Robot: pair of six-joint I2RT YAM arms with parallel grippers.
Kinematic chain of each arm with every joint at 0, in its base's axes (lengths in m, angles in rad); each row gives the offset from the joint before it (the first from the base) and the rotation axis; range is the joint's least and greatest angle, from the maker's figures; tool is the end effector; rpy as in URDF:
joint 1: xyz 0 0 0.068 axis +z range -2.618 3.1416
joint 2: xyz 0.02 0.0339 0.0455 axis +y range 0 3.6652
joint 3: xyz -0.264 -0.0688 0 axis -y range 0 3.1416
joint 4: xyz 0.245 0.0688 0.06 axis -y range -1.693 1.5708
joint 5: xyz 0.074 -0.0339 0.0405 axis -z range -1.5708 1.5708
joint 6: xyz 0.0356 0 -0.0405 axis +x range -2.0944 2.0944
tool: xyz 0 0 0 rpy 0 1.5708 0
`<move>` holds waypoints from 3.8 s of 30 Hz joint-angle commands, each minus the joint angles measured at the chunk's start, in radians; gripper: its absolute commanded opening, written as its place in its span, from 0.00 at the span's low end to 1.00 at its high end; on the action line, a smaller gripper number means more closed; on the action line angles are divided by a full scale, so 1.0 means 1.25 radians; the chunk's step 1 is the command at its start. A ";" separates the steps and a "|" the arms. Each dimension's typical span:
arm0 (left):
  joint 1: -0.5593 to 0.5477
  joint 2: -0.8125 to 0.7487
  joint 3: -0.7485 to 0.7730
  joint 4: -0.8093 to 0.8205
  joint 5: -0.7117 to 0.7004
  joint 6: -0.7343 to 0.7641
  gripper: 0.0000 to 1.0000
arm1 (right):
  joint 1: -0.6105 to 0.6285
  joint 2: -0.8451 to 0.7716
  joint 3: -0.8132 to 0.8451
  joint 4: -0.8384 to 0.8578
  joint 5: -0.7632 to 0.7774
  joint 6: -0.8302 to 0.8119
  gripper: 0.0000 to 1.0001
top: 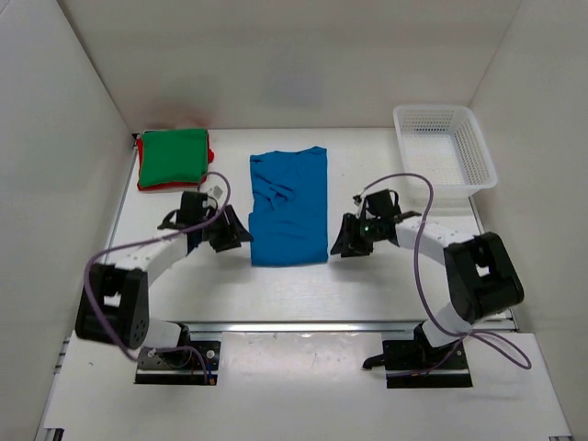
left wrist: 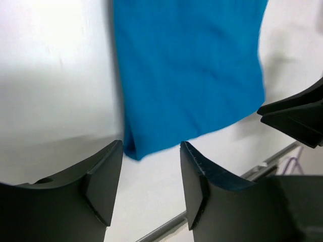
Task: Fold and stack the t-shirts
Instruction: Fold the folded rectangular tshirt in 1/3 of the way, then grab one side of the 2/3 rectangular tshirt with both arms, then fold the long partially folded tshirt into a neat square, then put the neatly folded tshirt into the corner of the board with the left arm
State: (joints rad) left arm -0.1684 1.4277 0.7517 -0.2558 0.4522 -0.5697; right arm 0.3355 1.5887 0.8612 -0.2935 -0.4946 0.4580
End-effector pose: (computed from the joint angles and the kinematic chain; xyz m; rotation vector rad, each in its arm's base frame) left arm 0.2678 -0.0613 0.1832 -0.3211 2.5617 -0.8595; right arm 0.2802 0.1156 0.1695 -0.0264 2.6851 0.9156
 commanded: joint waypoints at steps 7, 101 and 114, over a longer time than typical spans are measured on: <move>-0.118 -0.164 -0.243 0.126 -0.211 -0.207 0.58 | 0.090 -0.089 -0.198 0.317 0.101 0.264 0.38; -0.124 0.568 0.895 -0.484 -0.503 0.372 0.00 | -0.115 -0.229 0.087 0.108 0.020 0.053 0.32; 0.000 0.624 1.276 -0.603 -0.476 0.417 0.00 | -0.081 -0.292 -0.016 0.101 0.032 0.074 0.27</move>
State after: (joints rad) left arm -0.2176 2.2292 2.2902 -0.9798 -0.1452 -0.0715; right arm 0.2298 1.2655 0.8581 -0.1947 -0.4538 0.5350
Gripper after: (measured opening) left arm 0.180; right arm 0.271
